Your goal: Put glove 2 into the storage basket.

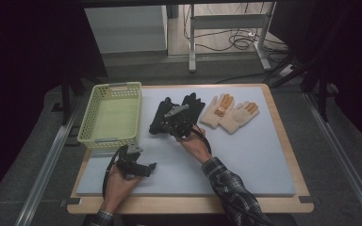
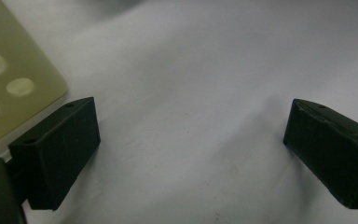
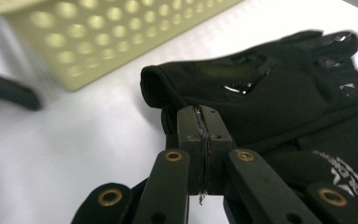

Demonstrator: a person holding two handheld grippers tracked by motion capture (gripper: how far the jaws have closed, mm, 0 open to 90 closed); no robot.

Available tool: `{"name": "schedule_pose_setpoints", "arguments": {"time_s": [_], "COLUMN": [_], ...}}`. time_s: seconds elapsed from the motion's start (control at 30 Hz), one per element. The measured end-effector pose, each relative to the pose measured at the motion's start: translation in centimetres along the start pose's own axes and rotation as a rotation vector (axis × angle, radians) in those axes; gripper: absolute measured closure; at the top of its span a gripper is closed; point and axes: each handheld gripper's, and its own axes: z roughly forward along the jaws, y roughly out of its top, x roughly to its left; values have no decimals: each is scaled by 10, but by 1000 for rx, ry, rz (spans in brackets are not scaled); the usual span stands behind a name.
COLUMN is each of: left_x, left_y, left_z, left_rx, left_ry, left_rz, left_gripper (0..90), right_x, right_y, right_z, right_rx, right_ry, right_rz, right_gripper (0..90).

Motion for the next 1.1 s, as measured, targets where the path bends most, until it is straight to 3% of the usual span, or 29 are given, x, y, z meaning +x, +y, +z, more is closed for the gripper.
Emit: {"name": "schedule_pose_setpoints", "arguments": {"time_s": [0.1,0.2,0.3,0.33,0.37,0.43,0.53,0.57,0.6,0.63,0.8,0.93,0.97,1.0,1.03,1.1], "left_x": [0,0,0,0,0,0,0,0,0,0,0,0,0,0,0,0], "left_y": [0,0,0,0,0,0,0,0,0,0,0,0,0,0,0,0], "left_z": [0,0,0,0,0,0,0,0,0,0,0,0,0,0,0,0], "left_rx": [0,-3,-1,-1,0,1,2,2,2,3,1,1,1,1,1,0], "left_ry": [0,0,0,-1,-1,0,-2,-2,-2,-1,-2,-2,-2,-2,-1,-2], "left_rz": [2,-2,0,-3,-1,-1,-3,-1,-1,-1,-2,-2,-2,-2,-3,-3], "left_gripper": [38,38,37,37,37,38,37,38,38,37,38,38,37,37,38,37], "right_x": [11,12,2,2,-5,-9,-18,-22,-22,-25,-28,-30,-32,-32,-30,-30], "right_y": [-8,-14,-17,-17,-14,-12,-7,-5,-5,-2,5,5,4,4,3,3], "right_z": [-20,-25,-33,-33,-28,-24,-4,10,10,22,44,61,61,61,58,57], "right_rx": [16,47,-16,-16,-17,-8,12,18,18,16,39,87,79,79,75,75], "right_ry": [42,66,84,84,60,40,3,-13,-13,-31,-76,-80,-51,-51,-96,-103], "right_rz": [-17,-11,46,46,62,61,59,67,67,60,26,30,60,60,66,75], "right_gripper": [874,849,672,672,621,604,535,480,480,420,308,321,423,423,627,681]}}
